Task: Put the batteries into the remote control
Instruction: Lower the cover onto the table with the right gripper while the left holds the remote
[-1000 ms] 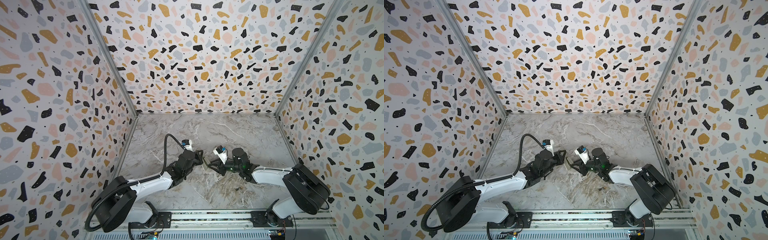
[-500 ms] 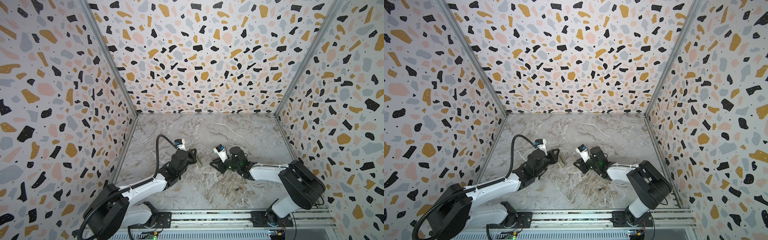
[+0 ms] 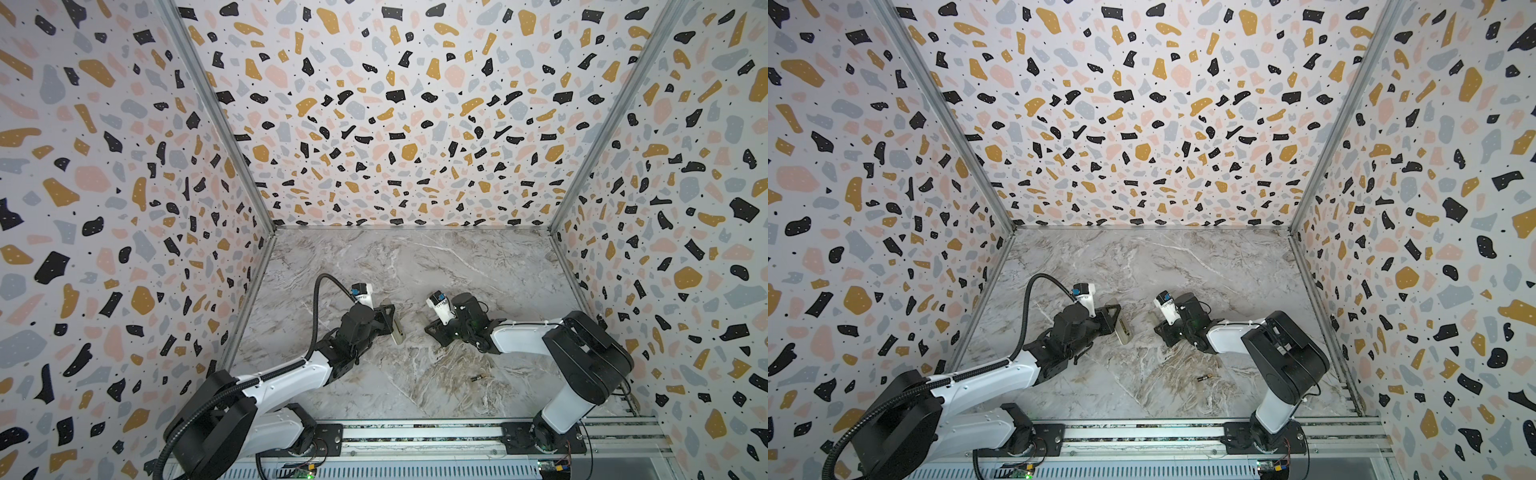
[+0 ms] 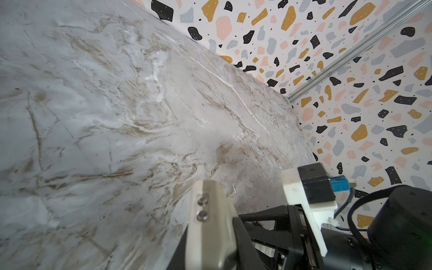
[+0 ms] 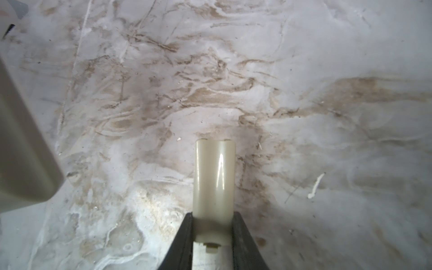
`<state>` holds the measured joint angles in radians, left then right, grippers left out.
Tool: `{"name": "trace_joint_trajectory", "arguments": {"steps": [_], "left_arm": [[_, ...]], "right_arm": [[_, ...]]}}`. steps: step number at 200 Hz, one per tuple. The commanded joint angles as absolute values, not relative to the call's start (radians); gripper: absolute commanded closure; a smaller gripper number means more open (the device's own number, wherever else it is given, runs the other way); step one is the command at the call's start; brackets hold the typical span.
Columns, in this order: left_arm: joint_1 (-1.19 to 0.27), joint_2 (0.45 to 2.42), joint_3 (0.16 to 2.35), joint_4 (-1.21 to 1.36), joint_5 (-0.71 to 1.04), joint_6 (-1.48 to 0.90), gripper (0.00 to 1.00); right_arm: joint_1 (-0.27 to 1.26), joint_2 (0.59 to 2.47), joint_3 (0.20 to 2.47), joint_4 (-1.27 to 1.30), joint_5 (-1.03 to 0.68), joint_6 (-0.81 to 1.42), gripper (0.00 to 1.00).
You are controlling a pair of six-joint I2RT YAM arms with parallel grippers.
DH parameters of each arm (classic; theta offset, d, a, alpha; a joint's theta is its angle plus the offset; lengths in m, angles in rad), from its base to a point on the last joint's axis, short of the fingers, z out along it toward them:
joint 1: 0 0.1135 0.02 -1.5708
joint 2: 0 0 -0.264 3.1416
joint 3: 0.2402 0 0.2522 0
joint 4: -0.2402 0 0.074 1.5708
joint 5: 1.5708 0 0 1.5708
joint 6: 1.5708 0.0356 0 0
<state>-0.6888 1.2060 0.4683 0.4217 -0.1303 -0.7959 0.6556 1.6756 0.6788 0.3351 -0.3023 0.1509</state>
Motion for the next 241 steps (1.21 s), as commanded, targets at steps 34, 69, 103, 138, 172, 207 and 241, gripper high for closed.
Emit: {"name": "trace_joint_trajectory", "arguments": {"steps": [34, 69, 103, 138, 172, 207, 241], "left_arm": [[-0.681, 1.183, 0.454, 0.499, -0.112, -0.78, 1.0], [-0.678, 1.179, 0.451, 0.503, -0.11, -0.782, 1.0], [-0.677, 1.186, 0.454, 0.512, -0.094, -0.782, 1.0], [-0.676, 1.193, 0.446, 0.533, -0.077, -0.792, 1.0], [-0.676, 1.2, 0.45, 0.54, -0.056, -0.791, 1.0], [-0.676, 1.225, 0.455, 0.561, -0.009, -0.786, 1.0], [-0.677, 1.222, 0.456, 0.571, 0.04, -0.76, 1.0]], "right_arm": [[0.661, 1.709, 0.73, 0.273, -0.281, 0.137, 0.83], [0.664, 1.706, 0.731, 0.273, -0.272, 0.141, 0.73], [0.664, 1.681, 0.718, 0.289, -0.266, 0.143, 0.65], [0.666, 1.654, 0.706, 0.299, -0.256, 0.142, 0.6], [0.667, 1.599, 0.688, 0.304, -0.246, 0.14, 0.58], [0.665, 1.532, 0.688, 0.276, -0.224, 0.142, 0.56], [0.666, 1.392, 0.685, 0.152, -0.204, 0.187, 0.51]]}}
